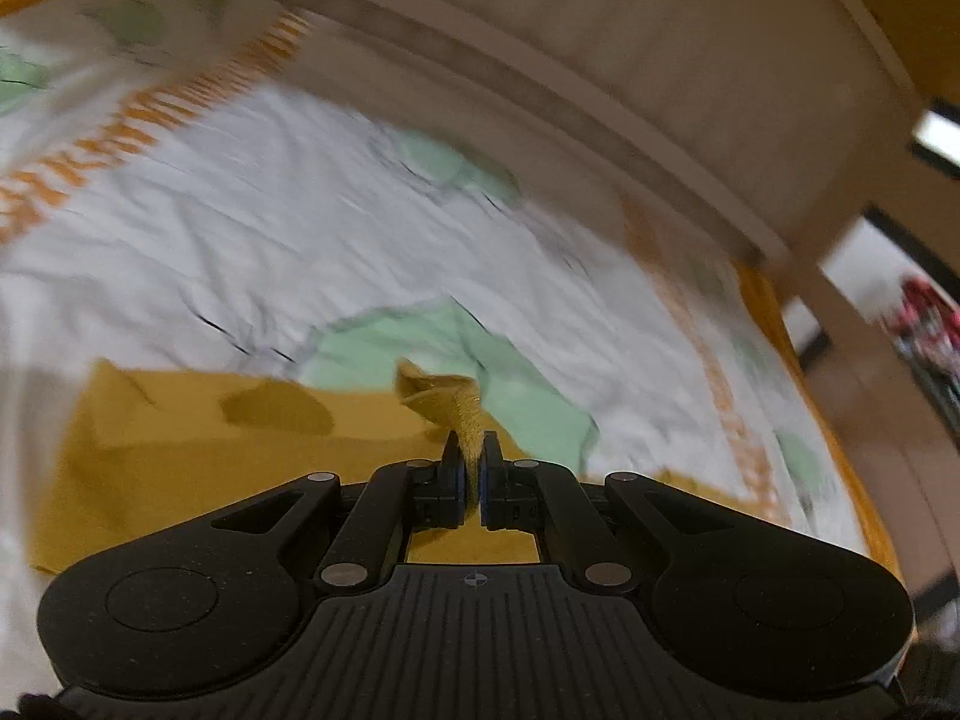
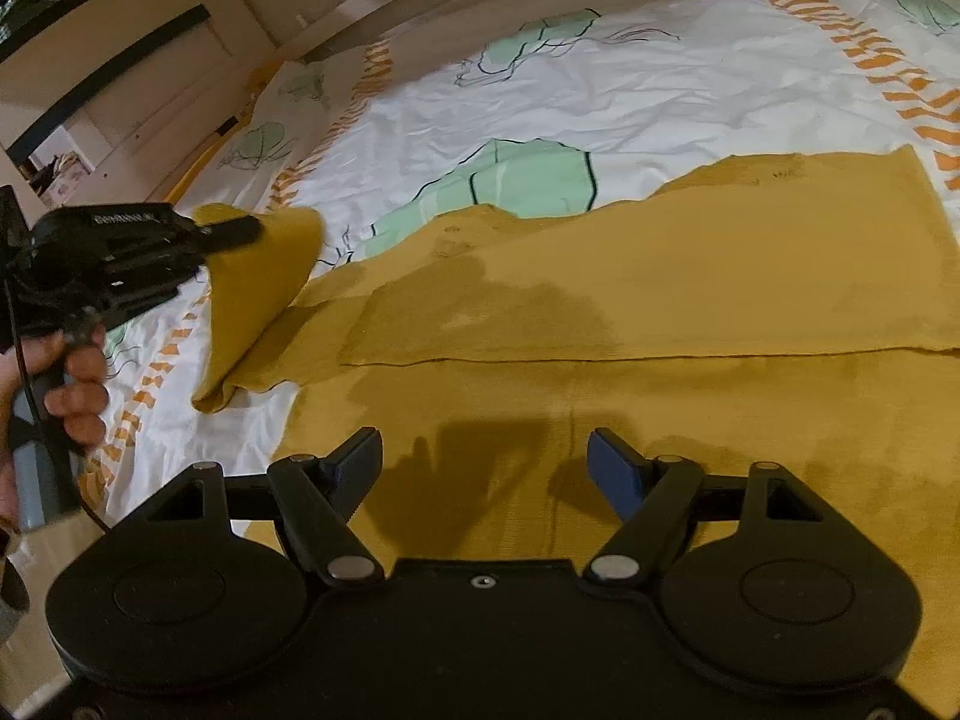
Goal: Fold small clothes
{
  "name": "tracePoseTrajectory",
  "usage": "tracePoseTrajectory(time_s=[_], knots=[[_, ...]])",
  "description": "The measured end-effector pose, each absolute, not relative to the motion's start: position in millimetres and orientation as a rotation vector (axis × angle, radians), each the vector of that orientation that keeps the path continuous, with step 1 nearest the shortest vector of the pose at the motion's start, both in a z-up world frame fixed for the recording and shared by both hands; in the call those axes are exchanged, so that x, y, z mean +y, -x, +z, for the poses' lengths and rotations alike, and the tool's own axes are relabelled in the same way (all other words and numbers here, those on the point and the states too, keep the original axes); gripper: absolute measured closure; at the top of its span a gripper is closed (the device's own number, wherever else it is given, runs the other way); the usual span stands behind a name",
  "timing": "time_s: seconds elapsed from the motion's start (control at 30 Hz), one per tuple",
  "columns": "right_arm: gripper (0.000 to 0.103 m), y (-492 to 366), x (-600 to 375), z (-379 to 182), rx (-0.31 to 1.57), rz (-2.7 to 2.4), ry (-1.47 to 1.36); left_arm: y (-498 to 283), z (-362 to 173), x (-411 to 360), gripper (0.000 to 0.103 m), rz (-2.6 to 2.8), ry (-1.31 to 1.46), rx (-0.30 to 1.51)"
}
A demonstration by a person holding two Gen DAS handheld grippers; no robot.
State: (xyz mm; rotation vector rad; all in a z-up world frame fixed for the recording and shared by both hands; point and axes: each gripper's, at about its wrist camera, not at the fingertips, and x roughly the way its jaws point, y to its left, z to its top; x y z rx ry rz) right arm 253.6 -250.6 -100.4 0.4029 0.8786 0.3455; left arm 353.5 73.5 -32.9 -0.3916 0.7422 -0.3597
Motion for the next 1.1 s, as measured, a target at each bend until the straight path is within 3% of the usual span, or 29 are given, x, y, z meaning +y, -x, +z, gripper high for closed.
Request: tracePoseTrajectory(time_s=[0.1,0.17,0.2,0.7,0.77,1.0,1.1], knots=[[0.025,-253.2,-255.5,-101.6,0.878,0.34,-0.413,-355.9,-42.1,62.8,0.094,-0.446,0.4,0.788],[0.025,-254.5,-257.4,-101.9,0.877,0.334,-0.415,-356.1,-44.6,62.8,0.078,-0.487,0.428,0.799],[0.025,-255.6,-257.7,-101.7,0.877,0.332,-0.417,-356.4,-45.1,62.9,0.077,-0.493,0.436,0.796],[0.028,-324.3,-201.6,-105.7,0.857,0.444,-0.417,-370.8,-29.0,123.0,0.076,-0.052,0.278,0.846],[0.036,-335.1,-190.9,-114.6,0.881,0.453,-0.432,-374.4,-29.8,129.3,0.076,-0.024,0.27,0.854],[0.045,-348.9,-169.9,-136.3,0.936,0.425,-0.446,-375.1,-26.5,149.9,0.076,0.009,0.29,0.856],[0.075,-349.9,-163.7,-137.4,0.95,0.422,-0.437,-374.9,-23.8,156.9,0.076,0.026,0.305,0.846]])
